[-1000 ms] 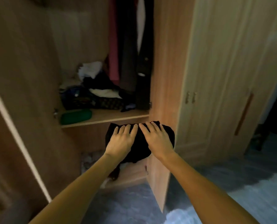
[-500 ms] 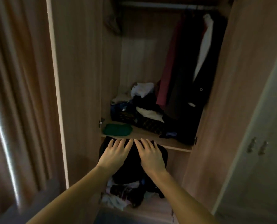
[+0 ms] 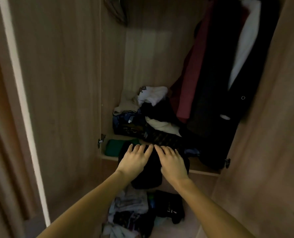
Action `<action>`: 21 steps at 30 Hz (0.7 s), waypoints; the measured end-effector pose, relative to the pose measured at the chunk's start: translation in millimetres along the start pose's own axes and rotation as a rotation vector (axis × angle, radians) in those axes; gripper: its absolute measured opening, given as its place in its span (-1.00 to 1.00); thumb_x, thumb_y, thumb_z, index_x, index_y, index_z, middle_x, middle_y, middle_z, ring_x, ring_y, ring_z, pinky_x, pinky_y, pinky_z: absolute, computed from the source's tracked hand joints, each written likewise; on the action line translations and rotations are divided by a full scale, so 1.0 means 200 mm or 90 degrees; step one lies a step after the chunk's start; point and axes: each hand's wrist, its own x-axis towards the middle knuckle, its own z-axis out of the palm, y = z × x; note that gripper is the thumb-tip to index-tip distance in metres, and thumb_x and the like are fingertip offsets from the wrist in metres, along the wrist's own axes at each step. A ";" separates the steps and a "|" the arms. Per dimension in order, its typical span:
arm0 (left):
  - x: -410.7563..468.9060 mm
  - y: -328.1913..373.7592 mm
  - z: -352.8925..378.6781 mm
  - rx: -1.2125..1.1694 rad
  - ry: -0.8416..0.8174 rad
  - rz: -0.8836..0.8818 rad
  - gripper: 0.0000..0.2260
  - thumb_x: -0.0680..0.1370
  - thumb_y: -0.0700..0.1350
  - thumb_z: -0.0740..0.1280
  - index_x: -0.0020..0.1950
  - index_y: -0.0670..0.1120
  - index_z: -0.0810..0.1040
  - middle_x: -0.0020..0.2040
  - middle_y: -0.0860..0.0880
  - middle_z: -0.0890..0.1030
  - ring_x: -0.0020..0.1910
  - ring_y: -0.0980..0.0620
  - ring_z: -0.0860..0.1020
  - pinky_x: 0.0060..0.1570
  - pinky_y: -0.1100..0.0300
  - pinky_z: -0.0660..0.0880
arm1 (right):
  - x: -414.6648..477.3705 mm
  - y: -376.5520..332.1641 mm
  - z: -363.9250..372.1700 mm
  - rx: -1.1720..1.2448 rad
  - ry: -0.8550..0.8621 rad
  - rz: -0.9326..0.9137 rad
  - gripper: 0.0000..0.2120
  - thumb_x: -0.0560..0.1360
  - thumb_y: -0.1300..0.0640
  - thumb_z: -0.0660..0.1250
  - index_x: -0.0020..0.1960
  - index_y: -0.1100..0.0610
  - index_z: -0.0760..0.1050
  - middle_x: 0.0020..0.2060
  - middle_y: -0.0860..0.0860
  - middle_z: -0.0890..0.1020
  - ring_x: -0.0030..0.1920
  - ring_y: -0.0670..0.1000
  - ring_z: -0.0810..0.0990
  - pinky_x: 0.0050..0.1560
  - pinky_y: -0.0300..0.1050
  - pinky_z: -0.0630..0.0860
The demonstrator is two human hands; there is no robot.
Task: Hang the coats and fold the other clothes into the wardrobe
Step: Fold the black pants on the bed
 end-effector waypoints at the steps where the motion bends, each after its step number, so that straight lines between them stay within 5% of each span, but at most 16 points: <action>1: 0.05 -0.03 0.04 -0.003 0.004 0.004 -0.34 0.26 -0.25 0.52 0.35 -0.18 0.43 0.07 -0.20 0.61 0.02 -0.20 0.61 0.01 -0.13 0.56 | 0.05 0.02 0.03 -0.004 -0.004 0.001 -0.20 0.07 0.26 0.62 0.29 0.12 0.47 0.03 0.08 0.64 0.05 0.12 0.63 0.02 0.14 0.59; 10: 0.49 -0.33 0.50 0.037 -0.043 -0.056 -0.32 0.13 -0.27 0.53 0.26 -0.18 0.52 -0.08 -0.21 0.64 -0.17 -0.22 0.62 -0.11 -0.11 0.60 | 0.64 0.18 0.54 0.051 0.007 -0.065 -0.22 0.04 0.30 0.59 0.26 0.16 0.50 -0.07 0.13 0.66 -0.07 0.16 0.65 -0.12 0.10 0.63; 16: 0.95 -0.69 0.72 0.106 -0.007 -0.101 -0.25 0.08 -0.33 0.53 0.28 -0.20 0.49 0.00 -0.26 0.61 -0.10 -0.25 0.60 -0.02 -0.19 0.55 | 1.26 0.28 0.83 0.125 0.080 -0.103 -0.20 -0.03 0.38 0.55 0.22 0.21 0.53 -0.12 0.18 0.66 -0.15 0.19 0.65 -0.22 0.05 0.62; 21: 1.06 -0.87 0.97 0.081 -0.057 -0.204 -0.21 0.28 -0.22 0.53 0.46 -0.13 0.28 0.33 -0.27 0.44 0.29 -0.25 0.43 0.28 -0.21 0.30 | 1.54 0.25 1.13 0.197 0.057 -0.135 -0.21 0.12 0.30 0.58 0.33 0.20 0.43 0.16 0.23 0.57 0.15 0.24 0.56 0.14 0.20 0.51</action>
